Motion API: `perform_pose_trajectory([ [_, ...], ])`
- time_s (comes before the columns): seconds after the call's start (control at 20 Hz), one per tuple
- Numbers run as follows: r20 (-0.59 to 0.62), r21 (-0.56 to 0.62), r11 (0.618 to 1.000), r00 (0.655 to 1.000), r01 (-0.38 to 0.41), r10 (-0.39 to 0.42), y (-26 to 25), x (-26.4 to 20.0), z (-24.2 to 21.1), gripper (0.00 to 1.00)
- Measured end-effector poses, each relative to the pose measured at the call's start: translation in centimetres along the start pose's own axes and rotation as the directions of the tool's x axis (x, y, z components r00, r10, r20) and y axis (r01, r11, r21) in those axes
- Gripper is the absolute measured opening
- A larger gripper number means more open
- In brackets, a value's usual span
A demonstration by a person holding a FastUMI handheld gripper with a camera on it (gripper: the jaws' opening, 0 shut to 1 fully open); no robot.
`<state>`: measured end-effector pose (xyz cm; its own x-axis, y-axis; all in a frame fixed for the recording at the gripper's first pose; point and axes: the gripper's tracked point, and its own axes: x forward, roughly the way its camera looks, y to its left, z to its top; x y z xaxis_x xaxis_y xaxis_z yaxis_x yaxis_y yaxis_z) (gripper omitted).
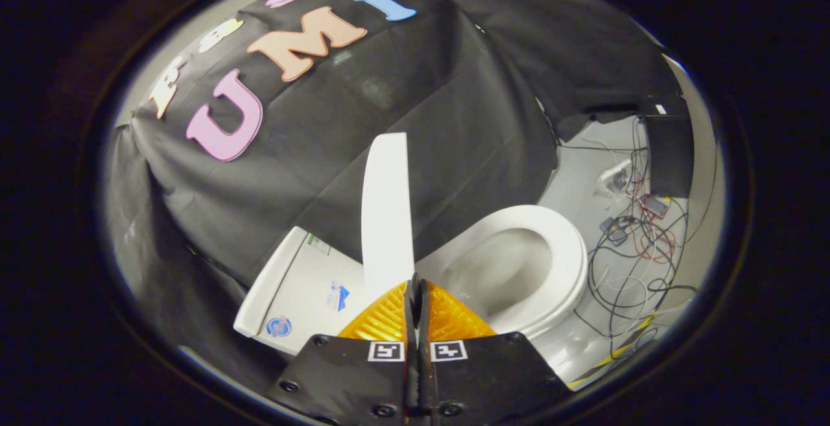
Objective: Open the toilet lid.
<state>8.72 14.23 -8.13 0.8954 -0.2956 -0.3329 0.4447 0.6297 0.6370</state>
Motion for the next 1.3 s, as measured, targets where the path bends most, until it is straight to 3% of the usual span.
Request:
perform_pose_trajectory([
  [0.9,0.011,-0.179,0.983,0.999,-0.045,0.048,7.1,-0.5,-0.4,0.00],
  [1.3,-0.004,-0.283,0.956,0.997,-0.075,0.077,11.1,-0.2,-1.0,0.00],
])
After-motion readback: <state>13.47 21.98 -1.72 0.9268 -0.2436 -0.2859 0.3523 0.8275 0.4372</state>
